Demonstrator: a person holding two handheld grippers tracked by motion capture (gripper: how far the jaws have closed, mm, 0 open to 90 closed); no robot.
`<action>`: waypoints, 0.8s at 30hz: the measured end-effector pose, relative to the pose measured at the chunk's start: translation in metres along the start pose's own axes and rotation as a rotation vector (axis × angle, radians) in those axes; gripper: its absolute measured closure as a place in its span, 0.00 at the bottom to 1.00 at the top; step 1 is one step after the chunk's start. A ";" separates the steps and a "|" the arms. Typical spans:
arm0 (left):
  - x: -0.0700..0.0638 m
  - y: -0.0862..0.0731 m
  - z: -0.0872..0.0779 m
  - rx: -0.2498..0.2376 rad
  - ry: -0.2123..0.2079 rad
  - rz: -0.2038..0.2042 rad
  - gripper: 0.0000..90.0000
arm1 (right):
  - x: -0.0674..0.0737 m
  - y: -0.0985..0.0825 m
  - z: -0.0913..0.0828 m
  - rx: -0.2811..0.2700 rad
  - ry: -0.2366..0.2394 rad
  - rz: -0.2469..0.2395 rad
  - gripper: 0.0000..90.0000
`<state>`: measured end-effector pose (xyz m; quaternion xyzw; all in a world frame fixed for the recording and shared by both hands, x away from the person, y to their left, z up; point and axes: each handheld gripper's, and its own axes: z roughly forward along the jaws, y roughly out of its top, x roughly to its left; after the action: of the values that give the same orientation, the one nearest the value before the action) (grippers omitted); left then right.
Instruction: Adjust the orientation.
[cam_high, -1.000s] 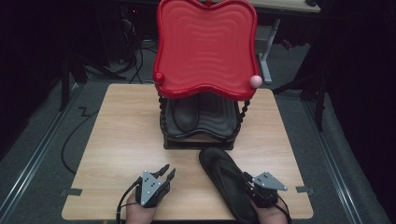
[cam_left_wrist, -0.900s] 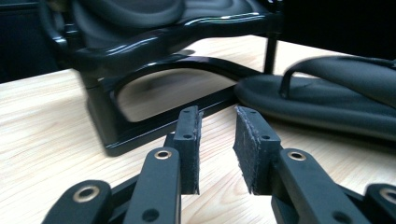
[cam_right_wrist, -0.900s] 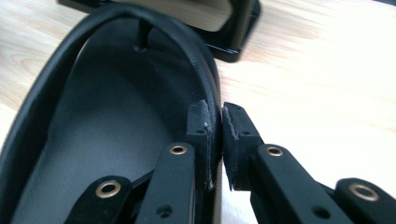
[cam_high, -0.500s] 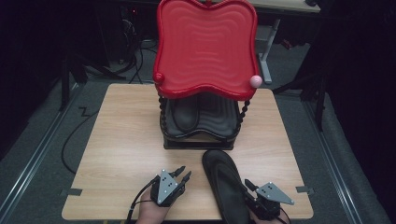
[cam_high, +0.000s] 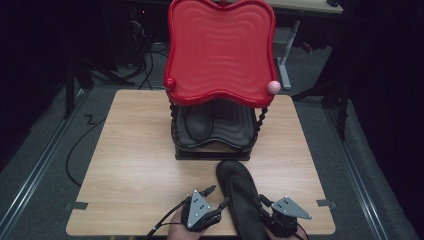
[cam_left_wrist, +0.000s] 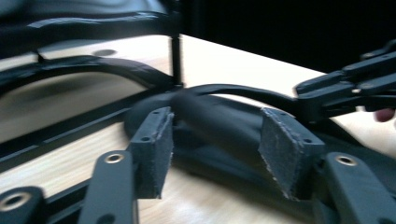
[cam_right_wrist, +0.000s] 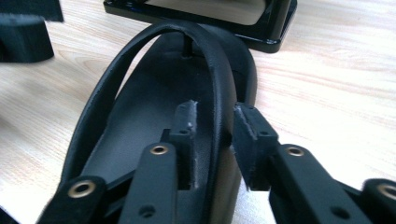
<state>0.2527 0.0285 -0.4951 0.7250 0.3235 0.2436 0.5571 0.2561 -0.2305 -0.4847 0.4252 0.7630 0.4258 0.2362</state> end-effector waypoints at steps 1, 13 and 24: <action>-0.002 -0.001 0.002 0.006 -0.001 0.004 0.47 | 0.001 0.000 0.000 0.001 0.010 0.001 0.82; 0.004 -0.013 -0.001 0.097 0.066 0.015 0.53 | 0.036 0.007 0.016 -0.010 0.077 -0.077 0.73; -0.002 -0.015 -0.008 0.096 0.070 0.057 0.75 | 0.037 0.009 0.029 0.016 0.051 -0.073 0.83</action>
<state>0.2427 0.0351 -0.5070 0.7509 0.3330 0.2688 0.5029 0.2615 -0.1834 -0.4919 0.3879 0.7872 0.4215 0.2285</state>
